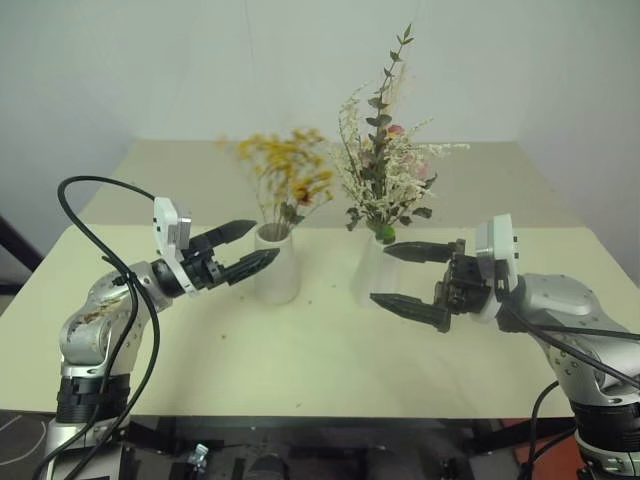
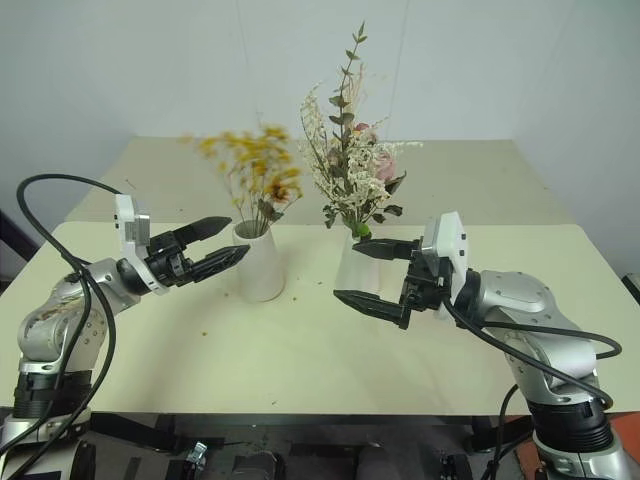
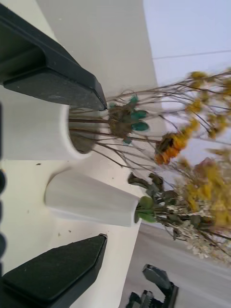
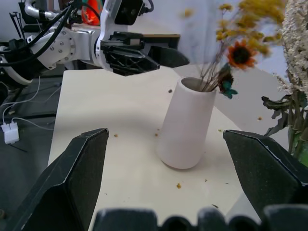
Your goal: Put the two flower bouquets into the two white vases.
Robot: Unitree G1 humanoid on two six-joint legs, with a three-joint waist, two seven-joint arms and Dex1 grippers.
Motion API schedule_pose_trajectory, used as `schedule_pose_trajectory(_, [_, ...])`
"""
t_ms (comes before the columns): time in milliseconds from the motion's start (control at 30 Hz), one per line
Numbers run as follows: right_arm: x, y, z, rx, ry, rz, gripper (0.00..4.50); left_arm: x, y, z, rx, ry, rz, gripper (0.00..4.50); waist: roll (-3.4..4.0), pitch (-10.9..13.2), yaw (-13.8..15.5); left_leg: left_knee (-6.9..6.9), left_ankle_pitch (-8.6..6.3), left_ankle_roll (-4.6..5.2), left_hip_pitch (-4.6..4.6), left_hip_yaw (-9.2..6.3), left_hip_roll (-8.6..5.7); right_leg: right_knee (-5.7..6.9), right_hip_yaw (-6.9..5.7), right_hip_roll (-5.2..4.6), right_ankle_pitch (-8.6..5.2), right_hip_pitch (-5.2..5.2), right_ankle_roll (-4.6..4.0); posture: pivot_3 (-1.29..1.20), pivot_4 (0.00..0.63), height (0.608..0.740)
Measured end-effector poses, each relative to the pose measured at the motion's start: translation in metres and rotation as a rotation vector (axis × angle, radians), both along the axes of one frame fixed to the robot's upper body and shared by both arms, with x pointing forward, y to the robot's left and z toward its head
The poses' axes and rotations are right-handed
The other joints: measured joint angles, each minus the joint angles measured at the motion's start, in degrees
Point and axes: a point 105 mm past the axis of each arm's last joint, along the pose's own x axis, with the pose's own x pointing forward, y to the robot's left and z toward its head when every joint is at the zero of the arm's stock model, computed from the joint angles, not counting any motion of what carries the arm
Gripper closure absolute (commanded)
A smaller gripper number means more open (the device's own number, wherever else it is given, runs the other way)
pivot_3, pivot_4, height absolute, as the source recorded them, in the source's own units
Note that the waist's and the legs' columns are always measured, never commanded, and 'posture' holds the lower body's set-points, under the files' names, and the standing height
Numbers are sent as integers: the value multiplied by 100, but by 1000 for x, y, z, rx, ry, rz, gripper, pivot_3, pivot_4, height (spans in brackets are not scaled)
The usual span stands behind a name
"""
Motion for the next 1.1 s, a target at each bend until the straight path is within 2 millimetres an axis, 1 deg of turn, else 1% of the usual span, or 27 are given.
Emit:
schedule_pose_trajectory(100, [1, 1, -1, -3, 3, 0, 0, 1, -2, 6, 0, -18, -7, 26, 0, 0, -1, 0, 0, 0, 0, 0, 0, 0, 0, 0, 0, 0, 0, 0, 150, 740])
schedule_pose_trajectory(333, [1, 1, -1, -2, 2, -4, 0, 1, -3, 7, 4, -18, -15, 26, 0, 0, -18, 0, 0, 0, 0, 0, 0, 1, 0, 1, 0, -1, 0, 0, 150, 740])
schedule_pose_trajectory(433, [1, 1, -2, -2, 4, -7, 0, -4, 6, 11, 41, -14, -11, 26, 0, 0, -34, -1, 0, 0, -1, 0, 1, 1, 1, 1, 0, -4, 0, 0, 150, 740])
schedule_pose_trajectory(567, [1, -2, -5, -10, 15, -15, 0, -17, 29, 20, 100, -29, 15, 26, 0, 0, -40, -3, 0, 0, -1, 0, 1, 1, 1, 0, -1, -5, 0, 0, 150, 740])
schedule_pose_trajectory(667, [1, -8, -4, -25, 9, -33, 0, -32, 44, 18, 152, 1, 10, 26, 1, 0, -27, -3, 0, 0, -1, 1, 2, 1, 1, 0, -2, -6, -1, 0, 150, 740])
schedule_pose_trajectory(767, [2, -19, -2, -39, 3, -60, 0, -44, 58, 14, 197, 37, 16, 26, 1, 1, -16, -4, 0, 0, -1, 1, 3, 0, 0, 0, -3, -5, -3, 0, 150, 740])
schedule_pose_trajectory(833, [4, -25, -2, -40, 7, -77, 0, -50, 64, 13, 214, 50, 18, 26, 1, 1, -3, -4, 0, 0, -1, 1, 4, 0, -1, 0, -3, -5, -3, 0, 150, 740])
schedule_pose_trajectory(933, [5, -34, -5, -54, 22, -99, 0, -62, 70, 7, 261, 96, 2, 26, 1, 1, -7, -6, -1, 0, -2, 2, 4, -2, -1, 0, -4, -6, -4, 0, 150, 740])
schedule_pose_trajectory(1100, [6, -55, -5, -81, 28, -168, 0, -73, 76, 6, 280, 111, 11, 26, 1, 1, 1, -6, -1, 0, -3, 4, 6, -1, -1, 1, -5, -7, -5, 0, 150, 740])
